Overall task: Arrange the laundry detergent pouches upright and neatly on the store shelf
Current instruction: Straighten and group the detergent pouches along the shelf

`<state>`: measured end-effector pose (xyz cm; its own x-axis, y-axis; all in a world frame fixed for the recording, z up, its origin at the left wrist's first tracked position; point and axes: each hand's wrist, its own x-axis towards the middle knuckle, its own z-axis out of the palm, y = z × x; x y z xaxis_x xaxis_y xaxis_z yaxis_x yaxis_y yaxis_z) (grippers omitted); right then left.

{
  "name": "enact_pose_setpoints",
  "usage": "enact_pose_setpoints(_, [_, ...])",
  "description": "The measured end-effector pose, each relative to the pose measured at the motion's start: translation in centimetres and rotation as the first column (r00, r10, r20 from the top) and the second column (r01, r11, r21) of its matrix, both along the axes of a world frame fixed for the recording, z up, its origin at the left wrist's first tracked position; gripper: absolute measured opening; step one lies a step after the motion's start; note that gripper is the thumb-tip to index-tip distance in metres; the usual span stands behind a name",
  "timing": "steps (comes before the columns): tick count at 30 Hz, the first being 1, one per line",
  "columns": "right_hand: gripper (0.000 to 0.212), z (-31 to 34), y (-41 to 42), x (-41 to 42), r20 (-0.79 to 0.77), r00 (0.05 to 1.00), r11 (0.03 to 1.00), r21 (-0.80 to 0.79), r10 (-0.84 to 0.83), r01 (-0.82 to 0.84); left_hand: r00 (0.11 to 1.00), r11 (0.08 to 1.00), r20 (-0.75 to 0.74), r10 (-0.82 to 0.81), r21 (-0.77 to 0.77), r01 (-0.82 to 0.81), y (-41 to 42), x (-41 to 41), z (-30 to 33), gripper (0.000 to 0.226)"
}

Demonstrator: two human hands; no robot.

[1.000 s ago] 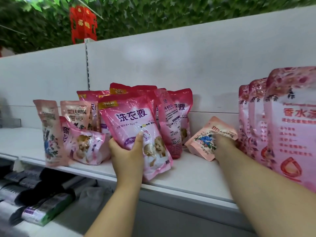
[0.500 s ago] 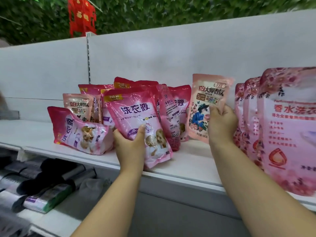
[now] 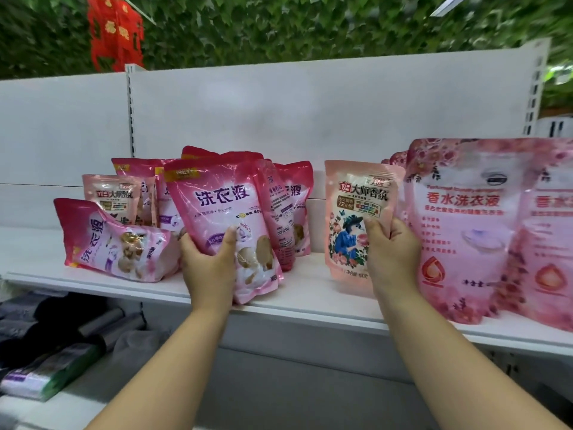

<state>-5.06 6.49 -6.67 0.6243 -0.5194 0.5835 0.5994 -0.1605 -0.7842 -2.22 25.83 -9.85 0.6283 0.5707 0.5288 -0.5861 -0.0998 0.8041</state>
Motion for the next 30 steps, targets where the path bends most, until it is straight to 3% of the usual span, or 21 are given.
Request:
enact_pose_setpoints(8, [0.028, 0.3, -2.5, -3.0, 0.033, 0.999, 0.999, -0.041, -0.032, 0.033, 0.993, 0.976, 0.113, -0.042, 0.217, 0.017, -1.3, -1.9, 0.2, 0.043])
enact_pose_setpoints(12, [0.025, -0.4, -3.3, -3.4, 0.004, 1.000, 0.999, -0.042, -0.024, 0.024, 0.983, 0.963, 0.148, -0.112, 0.262, 0.070, -1.9, -2.5, 0.1, 0.063])
enact_pose_setpoints(19, [0.019, -1.9, -2.9, -4.2, 0.013, 0.999, 0.992, -0.123, -0.040, 0.041, 0.986, 0.931, 0.034, -0.163, 0.337, 0.142, -5.1, -1.0, 0.9, 0.053])
enact_pose_setpoints(30, [0.016, -3.1, -3.8, -3.9, -0.081, 0.997, 0.982, -0.188, -0.009, -0.007, 0.936, 0.876, -0.229, -0.267, 0.347, 0.335, -6.2, 0.4, 1.3, 0.078])
